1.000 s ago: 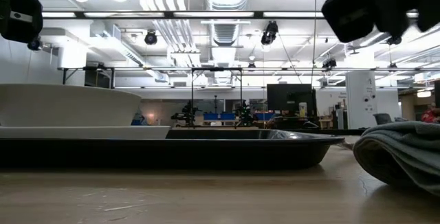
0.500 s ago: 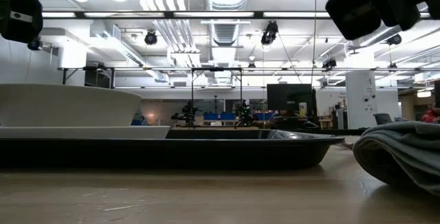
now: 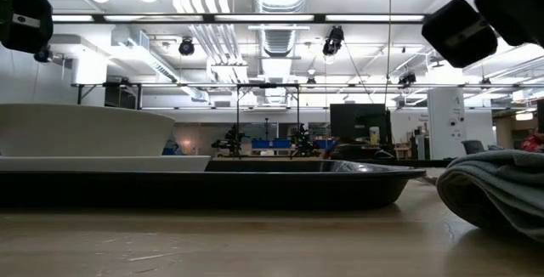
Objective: Set up tray
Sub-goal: Put the gray napkin on the black serving tray to the right of the white plate
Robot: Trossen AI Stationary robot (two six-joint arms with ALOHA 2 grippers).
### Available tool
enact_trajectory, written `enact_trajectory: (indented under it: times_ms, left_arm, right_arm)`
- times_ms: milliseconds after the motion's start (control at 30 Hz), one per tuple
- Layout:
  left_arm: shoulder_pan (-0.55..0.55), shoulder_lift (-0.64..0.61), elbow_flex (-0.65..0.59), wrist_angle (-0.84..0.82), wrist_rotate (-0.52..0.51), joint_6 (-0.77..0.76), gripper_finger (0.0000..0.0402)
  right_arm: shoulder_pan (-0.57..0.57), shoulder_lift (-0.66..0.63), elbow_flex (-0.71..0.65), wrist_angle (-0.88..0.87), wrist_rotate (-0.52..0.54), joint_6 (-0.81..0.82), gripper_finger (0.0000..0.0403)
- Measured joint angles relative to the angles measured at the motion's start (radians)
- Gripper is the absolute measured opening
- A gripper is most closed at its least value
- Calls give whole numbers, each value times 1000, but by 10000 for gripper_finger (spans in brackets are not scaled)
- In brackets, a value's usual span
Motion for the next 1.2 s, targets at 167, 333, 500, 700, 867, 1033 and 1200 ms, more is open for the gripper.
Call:
enact_trajectory:
  times_ms: [167,333,500,700,867,1033,1200]
  left_arm:
    - [0,0,0,0,0,0,255]
    - [0,0,0,0,0,0,255]
    - [0,0,0,0,0,0,255]
    - [0,0,0,0,0,0,255]
    - [0,0,0,0,0,0,255]
    - [0,0,0,0,0,0,255]
    - [0,0,0,0,0,0,255]
  right_arm:
    - [24,0,-28,-4,38,-67,68]
    - [225,-5,-86,24,517,-204,68]
    - [402,-8,-105,35,792,-200,68]
    - [464,12,-101,35,840,-208,68]
    - [476,73,-112,53,889,-227,68]
    - [475,155,-113,115,890,-250,68]
    - [473,222,-113,115,890,-234,68]
